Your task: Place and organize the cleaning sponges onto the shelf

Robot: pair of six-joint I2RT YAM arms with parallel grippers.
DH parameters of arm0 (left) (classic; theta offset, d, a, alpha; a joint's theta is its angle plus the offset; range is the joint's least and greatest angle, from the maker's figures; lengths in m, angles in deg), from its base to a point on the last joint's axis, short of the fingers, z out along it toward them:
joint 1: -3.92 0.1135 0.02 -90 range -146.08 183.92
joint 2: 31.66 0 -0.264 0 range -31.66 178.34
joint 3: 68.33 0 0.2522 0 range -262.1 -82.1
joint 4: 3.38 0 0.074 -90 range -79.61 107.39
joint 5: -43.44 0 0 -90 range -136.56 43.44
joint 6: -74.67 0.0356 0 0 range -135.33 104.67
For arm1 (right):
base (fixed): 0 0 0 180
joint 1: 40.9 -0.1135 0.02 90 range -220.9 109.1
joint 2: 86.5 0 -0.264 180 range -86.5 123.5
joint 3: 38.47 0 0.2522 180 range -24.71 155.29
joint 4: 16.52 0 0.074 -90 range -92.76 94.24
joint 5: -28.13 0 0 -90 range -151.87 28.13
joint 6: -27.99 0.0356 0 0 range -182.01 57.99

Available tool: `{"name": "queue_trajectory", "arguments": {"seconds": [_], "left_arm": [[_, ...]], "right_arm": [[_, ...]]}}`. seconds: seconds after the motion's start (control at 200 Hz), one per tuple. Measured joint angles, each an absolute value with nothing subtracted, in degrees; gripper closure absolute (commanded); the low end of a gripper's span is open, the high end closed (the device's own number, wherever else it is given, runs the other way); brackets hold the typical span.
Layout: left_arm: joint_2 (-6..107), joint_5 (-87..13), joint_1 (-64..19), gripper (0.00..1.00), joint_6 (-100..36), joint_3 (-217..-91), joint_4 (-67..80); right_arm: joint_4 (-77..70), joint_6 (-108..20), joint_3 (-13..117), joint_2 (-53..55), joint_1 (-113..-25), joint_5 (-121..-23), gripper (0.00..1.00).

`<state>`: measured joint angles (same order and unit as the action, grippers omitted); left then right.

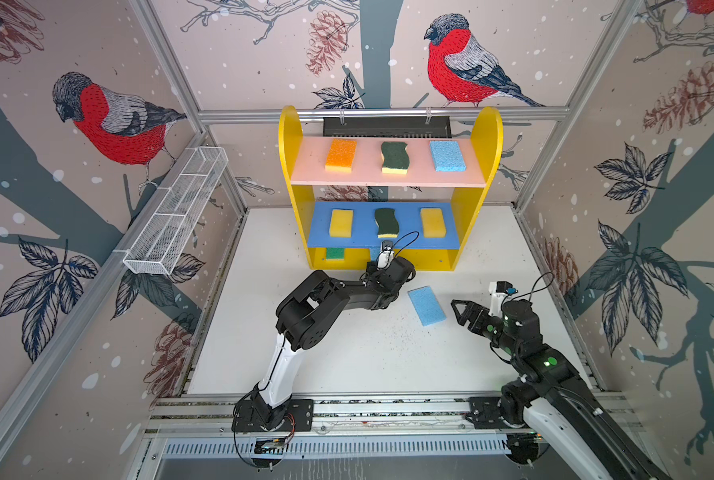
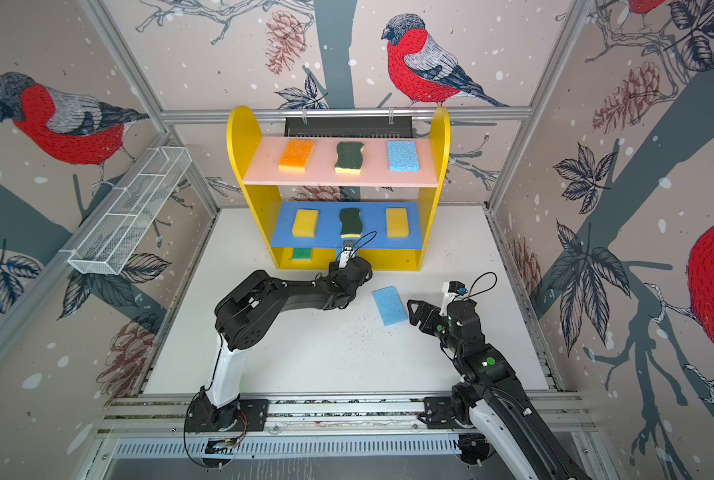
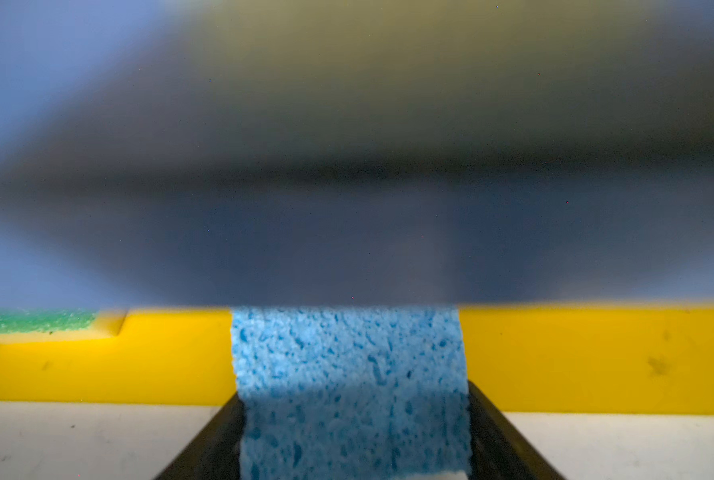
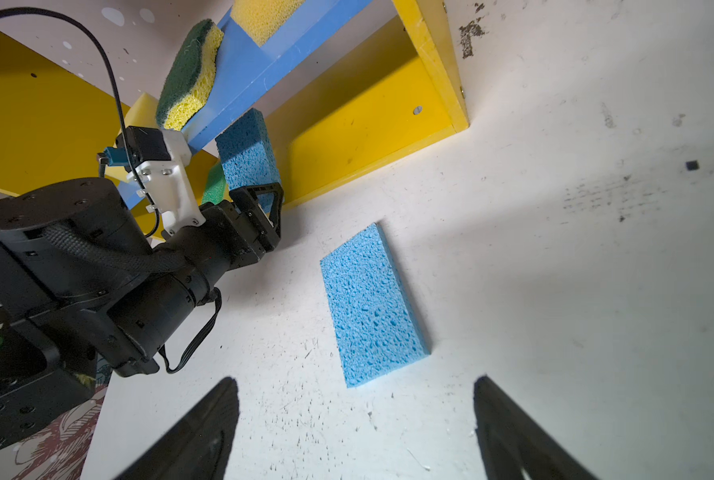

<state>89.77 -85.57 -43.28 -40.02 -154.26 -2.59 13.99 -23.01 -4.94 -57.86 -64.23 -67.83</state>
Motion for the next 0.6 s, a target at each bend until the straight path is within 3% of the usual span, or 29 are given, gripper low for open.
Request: {"name": "queue_trajectory", "arguments": {"seconds": [0.6], "left_arm": [[90.2,-85.0,-43.4,0.18,-39.1,-155.5,-2.3]], "right_arm": [[14.3,-22.9,-4.9,-58.8,-64.2,-67.7,0.12]]}}
